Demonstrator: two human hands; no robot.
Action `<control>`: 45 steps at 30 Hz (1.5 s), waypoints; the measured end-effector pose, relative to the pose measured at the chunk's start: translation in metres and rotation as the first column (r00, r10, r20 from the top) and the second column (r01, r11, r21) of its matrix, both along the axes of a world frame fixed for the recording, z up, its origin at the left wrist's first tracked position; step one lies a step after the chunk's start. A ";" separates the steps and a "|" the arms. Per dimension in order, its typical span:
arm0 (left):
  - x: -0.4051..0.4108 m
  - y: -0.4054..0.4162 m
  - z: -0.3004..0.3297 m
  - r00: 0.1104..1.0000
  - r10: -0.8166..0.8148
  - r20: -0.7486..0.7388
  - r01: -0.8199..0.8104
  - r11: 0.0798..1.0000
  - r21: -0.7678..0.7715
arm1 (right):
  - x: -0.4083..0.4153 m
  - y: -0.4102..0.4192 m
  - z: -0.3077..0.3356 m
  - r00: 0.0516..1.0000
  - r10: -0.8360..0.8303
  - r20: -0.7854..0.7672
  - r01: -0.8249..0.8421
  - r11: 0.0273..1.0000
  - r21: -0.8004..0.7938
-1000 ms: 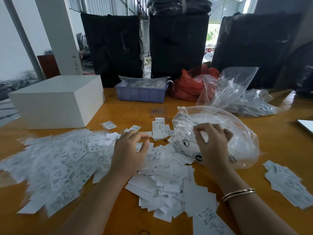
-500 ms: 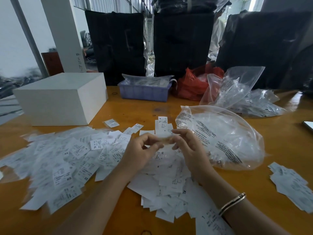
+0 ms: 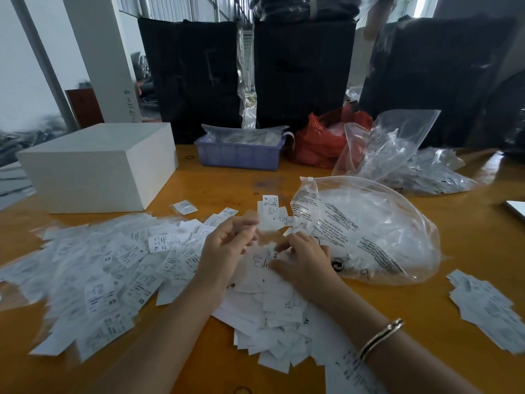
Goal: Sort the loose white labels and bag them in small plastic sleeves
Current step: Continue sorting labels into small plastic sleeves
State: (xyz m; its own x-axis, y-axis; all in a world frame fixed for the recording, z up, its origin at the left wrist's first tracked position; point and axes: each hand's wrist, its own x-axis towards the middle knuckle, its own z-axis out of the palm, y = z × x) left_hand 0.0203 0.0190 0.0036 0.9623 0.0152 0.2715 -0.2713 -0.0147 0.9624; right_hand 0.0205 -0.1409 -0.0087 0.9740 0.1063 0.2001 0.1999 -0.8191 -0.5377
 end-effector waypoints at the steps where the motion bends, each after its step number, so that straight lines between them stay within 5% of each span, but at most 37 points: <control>1: 0.001 0.000 0.000 1.000 -0.003 -0.011 0.003 1.000 -0.025 | 0.000 0.000 0.002 1.000 -0.005 -0.017 0.006 0.999 0.042; 5: 0.002 0.001 0.001 0.998 -0.048 -0.052 0.037 0.982 -0.186 | -0.002 -0.006 0.007 0.999 -0.035 -0.016 0.038 0.969 0.243; 13: 0.005 0.007 0.003 0.973 -0.187 -0.134 0.115 0.900 -0.421 | -0.004 -0.010 0.005 0.995 -0.063 0.075 0.033 0.937 0.348; 21: 0.004 0.005 0.006 0.977 -0.160 -0.143 0.099 0.926 -0.366 | -0.006 -0.011 0.010 0.995 -0.104 -0.006 0.072 0.643 0.763; 25: 0.005 0.006 0.003 0.977 -0.173 -0.127 0.122 0.934 -0.335 | -0.008 -0.011 0.010 0.994 -0.093 0.060 0.014 0.649 0.761; 35: 0.006 0.004 -0.001 0.972 -0.211 -0.108 0.185 0.960 -0.211 | -0.010 -0.011 0.012 0.999 -0.047 -0.001 0.020 0.399 0.917; 45: 0.005 0.004 0.001 0.981 -0.171 -0.087 0.155 0.974 -0.163 | -0.009 -0.010 0.009 0.996 -0.017 -0.088 0.089 0.268 0.959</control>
